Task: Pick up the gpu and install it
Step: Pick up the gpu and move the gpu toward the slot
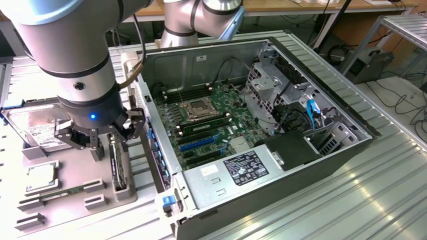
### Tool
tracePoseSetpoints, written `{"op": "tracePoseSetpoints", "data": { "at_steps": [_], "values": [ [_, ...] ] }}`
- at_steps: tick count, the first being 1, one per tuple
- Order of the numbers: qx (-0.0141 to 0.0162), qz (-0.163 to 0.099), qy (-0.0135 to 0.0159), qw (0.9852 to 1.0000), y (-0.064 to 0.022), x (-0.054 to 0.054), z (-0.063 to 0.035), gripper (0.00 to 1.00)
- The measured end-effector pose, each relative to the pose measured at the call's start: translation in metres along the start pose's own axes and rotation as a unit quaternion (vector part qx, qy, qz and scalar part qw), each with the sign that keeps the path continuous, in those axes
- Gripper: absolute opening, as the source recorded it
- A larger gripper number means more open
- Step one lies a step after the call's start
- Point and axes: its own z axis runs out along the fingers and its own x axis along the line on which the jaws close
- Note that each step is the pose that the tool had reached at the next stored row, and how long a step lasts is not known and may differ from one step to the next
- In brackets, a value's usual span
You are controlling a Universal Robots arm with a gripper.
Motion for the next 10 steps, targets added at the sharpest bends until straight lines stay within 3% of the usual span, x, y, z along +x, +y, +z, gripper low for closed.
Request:
{"op": "tracePoseSetpoints", "data": {
  "at_steps": [10],
  "values": [
    [-0.0001, 0.0, -0.0001, 1.0, -0.0002, 0.0011, 0.0043, 0.48]
  ]
}}
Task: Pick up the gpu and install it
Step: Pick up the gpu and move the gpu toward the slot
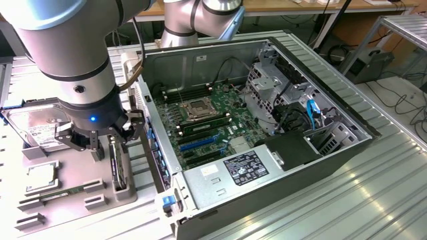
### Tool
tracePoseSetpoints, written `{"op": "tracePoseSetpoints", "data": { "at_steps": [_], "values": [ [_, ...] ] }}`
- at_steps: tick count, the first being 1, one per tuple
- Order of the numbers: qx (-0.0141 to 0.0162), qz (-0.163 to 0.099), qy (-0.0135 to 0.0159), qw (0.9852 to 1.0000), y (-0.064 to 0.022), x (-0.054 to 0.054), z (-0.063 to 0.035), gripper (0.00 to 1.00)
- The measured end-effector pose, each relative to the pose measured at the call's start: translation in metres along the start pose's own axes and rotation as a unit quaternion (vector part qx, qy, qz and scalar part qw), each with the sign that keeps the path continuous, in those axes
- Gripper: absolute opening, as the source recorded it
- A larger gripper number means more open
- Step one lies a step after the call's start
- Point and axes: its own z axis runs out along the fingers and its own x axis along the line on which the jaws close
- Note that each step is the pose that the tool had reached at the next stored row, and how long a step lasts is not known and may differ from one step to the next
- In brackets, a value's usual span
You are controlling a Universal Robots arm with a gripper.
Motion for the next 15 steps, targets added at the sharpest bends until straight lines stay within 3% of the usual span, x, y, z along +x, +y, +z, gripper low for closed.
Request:
{"op": "tracePoseSetpoints", "data": {
  "at_steps": [15],
  "values": [
    [0.0, 0.0, 0.0, 1.0, 0.0027, 0.0013, 0.008, 0.48]
  ]
}}
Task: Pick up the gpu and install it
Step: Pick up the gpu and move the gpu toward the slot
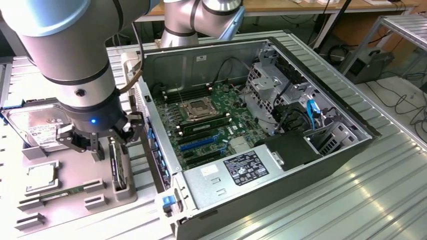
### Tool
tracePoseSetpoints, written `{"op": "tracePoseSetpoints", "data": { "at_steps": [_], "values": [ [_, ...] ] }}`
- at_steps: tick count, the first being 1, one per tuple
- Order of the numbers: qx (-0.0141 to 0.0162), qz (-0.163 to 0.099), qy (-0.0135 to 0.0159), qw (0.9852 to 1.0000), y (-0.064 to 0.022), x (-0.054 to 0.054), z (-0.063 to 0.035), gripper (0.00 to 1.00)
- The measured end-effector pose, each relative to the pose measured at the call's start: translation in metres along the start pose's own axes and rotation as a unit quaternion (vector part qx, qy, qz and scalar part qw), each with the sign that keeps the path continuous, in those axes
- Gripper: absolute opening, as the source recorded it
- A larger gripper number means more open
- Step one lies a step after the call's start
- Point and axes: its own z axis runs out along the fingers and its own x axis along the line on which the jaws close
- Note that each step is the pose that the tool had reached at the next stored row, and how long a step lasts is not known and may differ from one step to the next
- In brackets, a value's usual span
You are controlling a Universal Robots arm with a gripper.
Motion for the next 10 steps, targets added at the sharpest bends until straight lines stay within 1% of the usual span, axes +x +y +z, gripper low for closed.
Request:
{"op": "tracePoseSetpoints", "data": {
  "at_steps": [10],
  "values": [
    [-0.0001, 0.0, 0.0, 1.0, 0.0058, 0.0016, 0.0051, 0.48]
  ]
}}
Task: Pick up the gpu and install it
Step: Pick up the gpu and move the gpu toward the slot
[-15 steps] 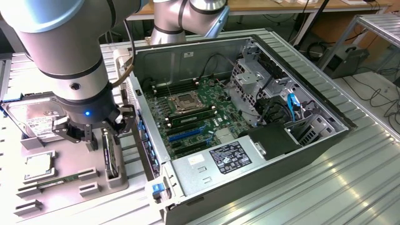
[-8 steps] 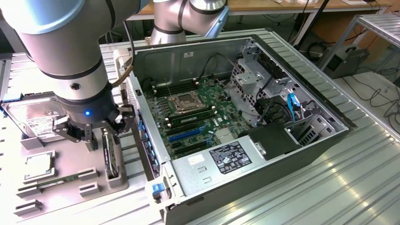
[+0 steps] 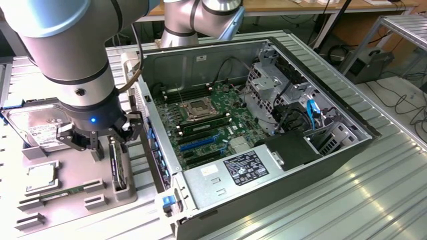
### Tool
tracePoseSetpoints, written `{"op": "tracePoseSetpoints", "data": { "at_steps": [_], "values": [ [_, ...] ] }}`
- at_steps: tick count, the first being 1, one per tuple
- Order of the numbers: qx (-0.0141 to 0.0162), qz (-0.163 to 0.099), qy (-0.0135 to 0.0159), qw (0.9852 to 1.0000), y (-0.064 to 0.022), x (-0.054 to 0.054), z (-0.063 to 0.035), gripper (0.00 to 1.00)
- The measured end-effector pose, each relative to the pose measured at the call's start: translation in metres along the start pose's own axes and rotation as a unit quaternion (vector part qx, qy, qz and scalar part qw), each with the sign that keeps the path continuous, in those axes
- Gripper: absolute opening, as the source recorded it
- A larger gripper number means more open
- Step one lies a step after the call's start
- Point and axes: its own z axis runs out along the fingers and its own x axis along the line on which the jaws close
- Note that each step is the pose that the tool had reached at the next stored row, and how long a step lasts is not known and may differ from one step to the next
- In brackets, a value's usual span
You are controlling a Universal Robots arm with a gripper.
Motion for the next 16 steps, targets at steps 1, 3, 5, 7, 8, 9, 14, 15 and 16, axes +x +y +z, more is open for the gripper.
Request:
{"op": "tracePoseSetpoints", "data": {
  "at_steps": [1, 3, 5, 7, 8, 9, 14, 15, 16],
  "values": [
    [0.0, 0.0, 0.0, 1.0, 0.0003, 0.0002, 0.0003, 0.48],
    [0.0001, 0.0, 0.0001, 1.0, 0.0012, 0.0008, 0.0012, 0.48],
    [0.0001, 0.0, 0.0, 1.0, 0.0019, 0.0014, 0.0023, 0.48],
    [0.0, 0.0, 0.0, 1.0, 0.0023, 0.0017, 0.0033, 0.48],
    [0.0, 0.0, 0.0, 1.0, 0.0024, 0.0017, 0.0037, 0.48],
    [0.0001, 0.0, 0.0001, 1.0, 0.0026, 0.0018, 0.0041, 0.48],
    [0.0001, 0.0, 0.0, 1.0, 0.0029, 0.0019, 0.0076, 0.48],
    [0.0, 0.0, 0.0001, 1.0, 0.0028, 0.002, 0.0089, 0.48],
    [0.0, 0.0, 0.0001, 1.0, 0.0028, 0.0019, 0.0089, 0.28]
  ]
}}
